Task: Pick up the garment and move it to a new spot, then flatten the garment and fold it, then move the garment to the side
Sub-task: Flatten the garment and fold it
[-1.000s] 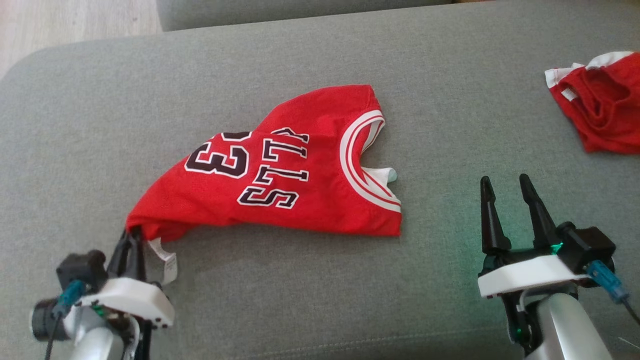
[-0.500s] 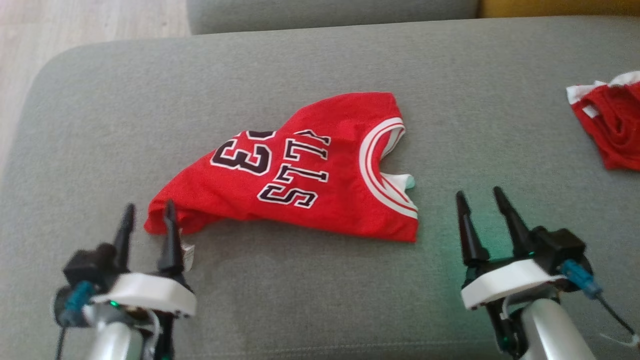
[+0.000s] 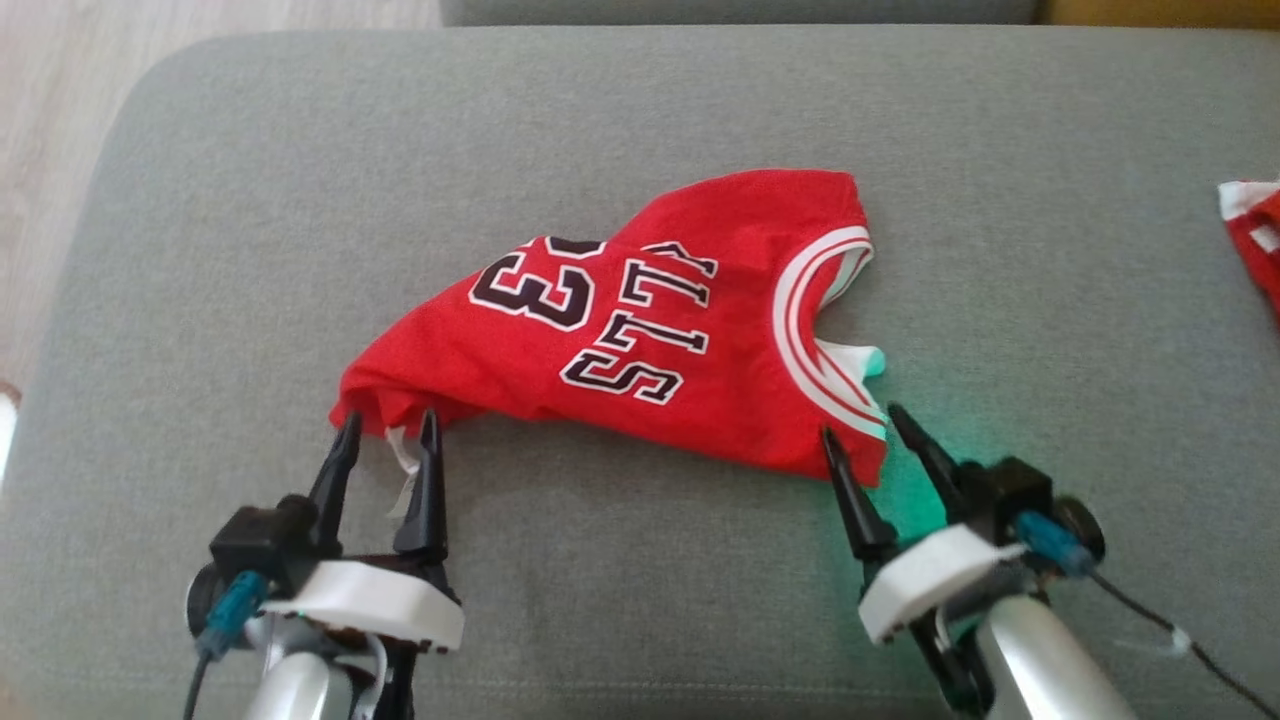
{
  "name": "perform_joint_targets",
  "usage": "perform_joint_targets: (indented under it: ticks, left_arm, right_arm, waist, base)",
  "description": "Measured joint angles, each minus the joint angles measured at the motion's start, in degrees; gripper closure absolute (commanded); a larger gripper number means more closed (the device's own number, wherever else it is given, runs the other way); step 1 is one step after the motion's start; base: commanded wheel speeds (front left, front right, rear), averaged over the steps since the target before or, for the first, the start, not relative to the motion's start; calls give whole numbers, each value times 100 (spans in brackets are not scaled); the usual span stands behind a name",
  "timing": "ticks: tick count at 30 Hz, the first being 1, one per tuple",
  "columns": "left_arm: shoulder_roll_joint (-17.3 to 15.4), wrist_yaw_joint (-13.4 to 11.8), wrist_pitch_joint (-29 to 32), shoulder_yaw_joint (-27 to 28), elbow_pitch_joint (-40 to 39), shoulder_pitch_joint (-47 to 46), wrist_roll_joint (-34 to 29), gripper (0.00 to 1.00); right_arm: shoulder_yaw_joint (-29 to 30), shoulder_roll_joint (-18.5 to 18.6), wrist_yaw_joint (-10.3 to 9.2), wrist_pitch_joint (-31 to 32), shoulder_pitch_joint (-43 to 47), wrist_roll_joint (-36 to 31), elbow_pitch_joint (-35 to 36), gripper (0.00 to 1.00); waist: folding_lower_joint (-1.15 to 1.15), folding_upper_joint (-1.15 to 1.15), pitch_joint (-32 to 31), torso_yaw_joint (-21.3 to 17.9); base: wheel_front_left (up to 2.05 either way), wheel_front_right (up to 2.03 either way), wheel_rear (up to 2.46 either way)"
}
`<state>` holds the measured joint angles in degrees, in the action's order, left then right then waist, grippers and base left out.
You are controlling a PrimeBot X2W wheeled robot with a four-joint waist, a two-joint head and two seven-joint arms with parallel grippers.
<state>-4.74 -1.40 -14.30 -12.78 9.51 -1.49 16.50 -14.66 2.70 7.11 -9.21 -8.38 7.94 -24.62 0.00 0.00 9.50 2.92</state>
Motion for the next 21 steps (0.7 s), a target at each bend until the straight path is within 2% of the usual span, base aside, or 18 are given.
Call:
perform_joint_targets:
  ticks: [6, 12, 13, 14, 16, 17, 21]
  left_arm:
    - [97, 88, 0, -49, -7, -37, -76, 0]
    - [142, 141, 0, -103, -25, -93, -130, 0]
    - [144, 141, 0, -101, -32, -108, -130, 0]
    - [145, 141, 0, -101, -35, -111, -130, 0]
    - [152, 142, 0, -102, -35, -107, -131, 0]
    - [154, 142, 0, -101, -36, -107, -131, 0]
    - [163, 142, 0, -91, -47, -102, -131, 0]
  right_arm:
    - [-151, 9, 0, 70, -647, -357, -517, 0]
    - [-608, 59, 0, 460, -1106, -210, -1281, 0]
    - [-686, 89, 0, 532, -1157, -140, -1367, 5]
    - [-764, 129, 0, 565, -1209, -71, -1423, 35]
    - [-894, 199, 0, 564, -1303, 79, -1463, 86]
    - [-916, 212, 0, 516, -1342, 157, -1460, 100]
    - [-967, 304, 0, 247, -1484, 405, -1202, 100]
  waist:
    - [0, 0, 94, 153]
    - [0, 0, 134, 298]
    - [0, 0, 131, 316]
    - [0, 0, 125, 332]
    - [0, 0, 100, 362]
    - [0, 0, 87, 377]
    - [0, 0, 28, 429]
  base:
    - [0, 0, 0]
    - [0, 0, 0]
    - [0, 0, 0]
    - [0, 0, 0]
    - [0, 0, 0]
    - [0, 0, 0]
    - [0, 0, 0]
